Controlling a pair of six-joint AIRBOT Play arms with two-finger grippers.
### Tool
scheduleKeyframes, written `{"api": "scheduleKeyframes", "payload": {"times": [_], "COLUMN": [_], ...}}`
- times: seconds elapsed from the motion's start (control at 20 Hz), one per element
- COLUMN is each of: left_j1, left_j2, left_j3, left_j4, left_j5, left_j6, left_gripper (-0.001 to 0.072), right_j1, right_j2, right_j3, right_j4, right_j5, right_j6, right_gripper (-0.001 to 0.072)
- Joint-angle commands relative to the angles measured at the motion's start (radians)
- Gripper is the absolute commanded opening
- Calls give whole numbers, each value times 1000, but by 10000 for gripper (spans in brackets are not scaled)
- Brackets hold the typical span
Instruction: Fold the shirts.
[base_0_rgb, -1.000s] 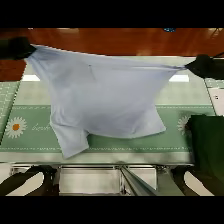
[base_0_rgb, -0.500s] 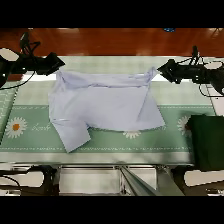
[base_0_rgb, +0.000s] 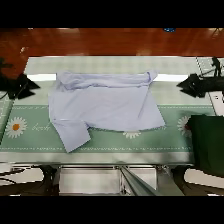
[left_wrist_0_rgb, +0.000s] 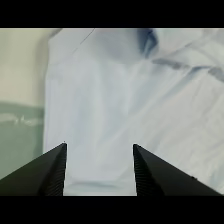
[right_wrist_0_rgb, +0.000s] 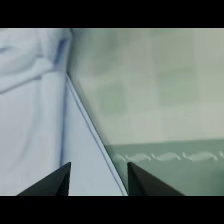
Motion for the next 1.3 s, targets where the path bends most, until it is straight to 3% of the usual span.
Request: {"api": "scheduleKeyframes", "payload": {"times": [0.0, 0.15, 0.35, 0.8, 0.85, 0.9, 1.25], "left_j1": [168, 227, 175, -1, -15, -25, -35], "left_j2": [78, 77, 60, -37, -43, -42, -41], "left_j3": [-280, -417, -443, -431, -425, -418, -388], "left_j4": [-44, -130, -130, -130, -130, -126, -126], "left_j5": [-43, -30, 51, 162, 158, 143, 92], "left_j6": [56, 158, 159, 132, 129, 140, 148], "left_gripper": [508, 508, 507, 502, 368, 31, 23], "right_j1": [-60, -61, -61, -61, -62, -70, -137], "right_j2": [200, 332, 426, 432, 432, 432, 430], "right_j3": [-277, -432, -475, -475, -475, -474, -560], "right_j4": [-49, -23, 0, 43, 42, 34, -154], "right_j5": [-12, -20, -15, -1, -6, -24, -8], "right_j6": [-24, -47, -45, -35, -35, -40, 81], "right_gripper": [405, 405, 405, 405, 405, 405, 405]}}
